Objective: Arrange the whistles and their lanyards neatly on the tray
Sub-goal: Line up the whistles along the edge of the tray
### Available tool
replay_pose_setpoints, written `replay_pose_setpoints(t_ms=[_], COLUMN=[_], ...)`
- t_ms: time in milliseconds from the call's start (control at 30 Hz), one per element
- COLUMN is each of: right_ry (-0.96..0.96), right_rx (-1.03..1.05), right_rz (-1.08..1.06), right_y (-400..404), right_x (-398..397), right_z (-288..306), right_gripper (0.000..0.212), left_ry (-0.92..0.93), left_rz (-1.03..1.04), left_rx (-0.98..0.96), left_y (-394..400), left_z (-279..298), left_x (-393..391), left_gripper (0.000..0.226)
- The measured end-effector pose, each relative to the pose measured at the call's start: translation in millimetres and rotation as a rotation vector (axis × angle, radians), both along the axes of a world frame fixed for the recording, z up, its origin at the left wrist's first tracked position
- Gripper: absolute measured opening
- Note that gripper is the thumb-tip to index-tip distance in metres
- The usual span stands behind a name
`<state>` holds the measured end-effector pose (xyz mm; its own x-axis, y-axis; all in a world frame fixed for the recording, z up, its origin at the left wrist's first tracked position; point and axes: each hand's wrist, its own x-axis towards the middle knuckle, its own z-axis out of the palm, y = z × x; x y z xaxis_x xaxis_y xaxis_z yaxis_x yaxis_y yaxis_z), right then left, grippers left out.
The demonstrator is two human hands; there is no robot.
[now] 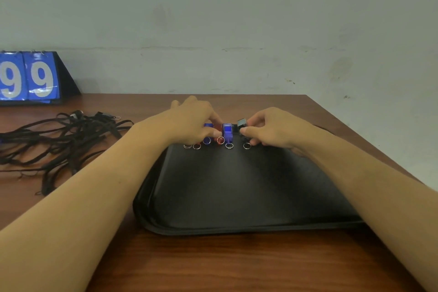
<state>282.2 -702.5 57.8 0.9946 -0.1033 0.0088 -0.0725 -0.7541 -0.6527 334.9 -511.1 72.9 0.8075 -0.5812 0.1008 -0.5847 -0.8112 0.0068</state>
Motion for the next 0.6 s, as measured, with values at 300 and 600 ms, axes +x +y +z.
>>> replay_pose_setpoints(t_ms=[300, 600], right_ry=[-0.015, -0.061], right_rx=[-0.212, -0.252], right_rz=[0.017, 0.035], right_y=[2.6, 4.4], right_x=[-0.5, 0.3], right_z=[1.8, 2.0], right_gripper=[0.027, 0.022], left_ry=[0.009, -0.018], left_rz=[-0.016, -0.021], left_rx=[-0.003, -0.005], left_y=[1.1, 1.8], left_z=[-0.5, -2.8], left_x=[0.7, 6.7], left_gripper=[0.032, 0.042])
